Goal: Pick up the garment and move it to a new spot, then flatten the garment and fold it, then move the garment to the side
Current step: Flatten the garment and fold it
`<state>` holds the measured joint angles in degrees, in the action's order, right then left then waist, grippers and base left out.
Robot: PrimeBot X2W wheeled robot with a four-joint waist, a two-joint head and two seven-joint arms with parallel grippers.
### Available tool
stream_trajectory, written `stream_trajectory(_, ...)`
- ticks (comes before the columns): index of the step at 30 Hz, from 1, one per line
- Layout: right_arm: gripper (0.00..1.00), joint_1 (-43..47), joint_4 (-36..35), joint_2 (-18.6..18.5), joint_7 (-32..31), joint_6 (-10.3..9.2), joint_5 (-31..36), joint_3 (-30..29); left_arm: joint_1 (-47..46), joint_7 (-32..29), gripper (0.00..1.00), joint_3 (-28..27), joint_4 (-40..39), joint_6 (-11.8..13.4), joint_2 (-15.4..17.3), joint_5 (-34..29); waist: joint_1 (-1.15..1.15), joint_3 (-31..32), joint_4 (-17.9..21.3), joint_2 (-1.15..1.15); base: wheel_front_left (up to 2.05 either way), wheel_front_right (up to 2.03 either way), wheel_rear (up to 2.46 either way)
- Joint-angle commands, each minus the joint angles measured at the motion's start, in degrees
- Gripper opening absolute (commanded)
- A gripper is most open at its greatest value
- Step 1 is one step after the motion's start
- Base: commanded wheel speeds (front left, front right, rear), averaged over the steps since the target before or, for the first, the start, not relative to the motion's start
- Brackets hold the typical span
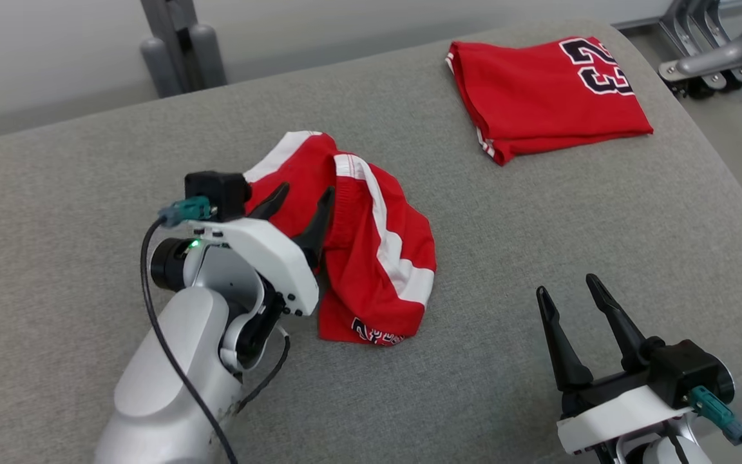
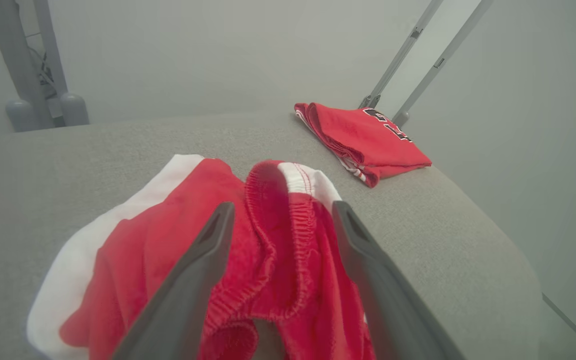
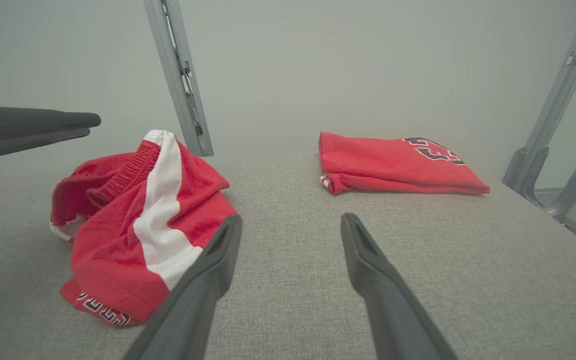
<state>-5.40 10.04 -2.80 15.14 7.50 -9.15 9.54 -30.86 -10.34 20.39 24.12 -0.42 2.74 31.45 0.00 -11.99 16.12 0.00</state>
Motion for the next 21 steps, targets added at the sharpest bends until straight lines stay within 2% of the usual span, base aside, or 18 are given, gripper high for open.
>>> stream_trajectory(1, 1.0, -0.8, -0.2, -0.3, 0.0, -0.02, -0.5, 0.0, -1.6, -0.8, 1.0, 0.1, 0.6, 0.3, 0.3, 0.3, 0.0, -1.3, 1.2, 0.0, 0.0, 0.0, 0.0)
stream_trajectory(11, 1.0, -2.9, -0.7, -0.3, 0.0, -0.02, -1.7, 0.9, -9.0, -4.5, 1.0, 2.2, 6.6, 1.3, 0.3, 1.3, 0.0, -4.4, 2.6, 0.0, 0.0, 0.0, 0.0)
stream_trajectory(20, 1.0, -4.1, -0.6, -0.3, 0.0, -0.02, -2.2, 1.5, -12.4, -5.2, 1.0, 4.2, 10.8, 0.4, 0.3, 2.4, 0.0, -5.4, 3.7, 0.0, 0.0, 0.0, 0.0)
stream_trajectory(21, 1.0, -4.2, -0.6, -0.3, 0.0, -0.02, -2.3, 1.5, -12.7, -5.2, 0.97, 4.3, 11.1, 0.3, 0.3, 2.7, 0.0, -5.4, 3.9, 0.0, 0.0, 0.0, 0.0)
